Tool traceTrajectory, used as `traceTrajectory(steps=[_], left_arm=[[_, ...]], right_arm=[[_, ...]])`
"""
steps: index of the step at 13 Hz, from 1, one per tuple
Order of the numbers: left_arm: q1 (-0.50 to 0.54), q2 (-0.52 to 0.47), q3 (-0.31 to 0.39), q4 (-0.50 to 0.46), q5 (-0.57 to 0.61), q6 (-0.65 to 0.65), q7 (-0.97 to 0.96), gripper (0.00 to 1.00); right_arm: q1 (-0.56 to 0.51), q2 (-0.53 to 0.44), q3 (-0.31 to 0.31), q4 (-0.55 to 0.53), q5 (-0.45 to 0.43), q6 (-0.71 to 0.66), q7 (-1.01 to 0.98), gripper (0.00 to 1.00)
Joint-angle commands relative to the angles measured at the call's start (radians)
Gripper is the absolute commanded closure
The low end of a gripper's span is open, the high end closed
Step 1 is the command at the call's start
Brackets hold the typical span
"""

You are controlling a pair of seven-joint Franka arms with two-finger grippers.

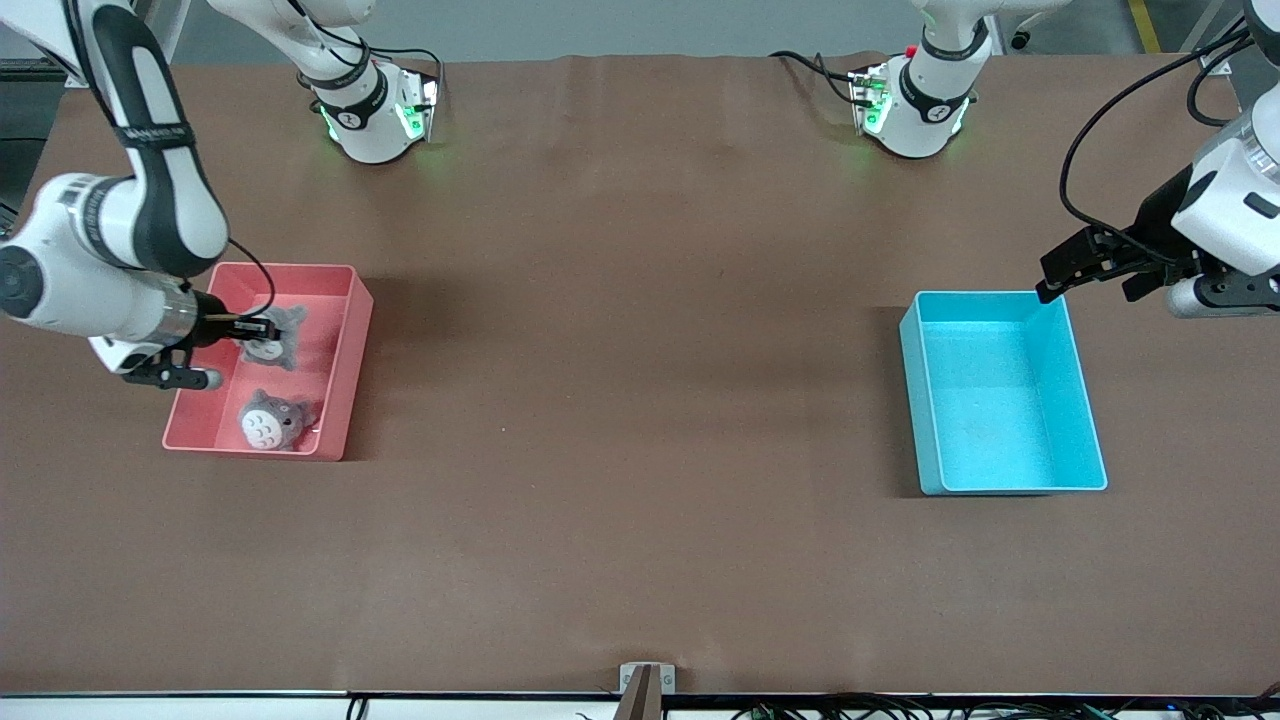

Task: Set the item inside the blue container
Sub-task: 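Lift the plush with the right gripper while the left gripper moves over the blue box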

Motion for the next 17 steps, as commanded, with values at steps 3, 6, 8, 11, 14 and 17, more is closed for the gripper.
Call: traceTrajectory(steps=[3, 6, 8, 11, 14, 17], left_arm=[[-0.008, -0.001, -0.003, 0.0, -0.019, 0.001, -0.002, 0.0], [-0.043, 0.029, -0.005, -0.001, -0.019, 0.003, -0.009, 0.0], [-0.076, 0.056, -0.003, -0.001, -0.019, 0.003, -0.013, 0.0], [-0.116, 0.109, -0.003, -0.001, -0.019, 0.004, -0.031, 0.0], [-0.156, 0.155, -0.003, -0.001, -0.017, 0.018, -0.111, 0.0], [-0.204, 0.215, -0.003, -0.009, -0.013, 0.073, -0.191, 0.0]], right_arm=[[0.196, -0.006, 0.001, 0.171, 0.036, -0.156, 0.351, 0.99], [0.38, 0.001, 0.0, 0.186, 0.113, -0.066, 0.648, 0.99], [0.52, 0.021, -0.002, 0.189, 0.112, 0.032, 0.846, 0.99], [0.678, 0.147, -0.003, 0.231, 0.095, 0.198, 1.098, 0.99], [0.783, 0.341, -0.003, 0.411, -0.017, 0.214, 1.335, 0.99], [0.853, 0.495, -0.005, 0.528, -0.078, 0.223, 1.491, 0.99]])
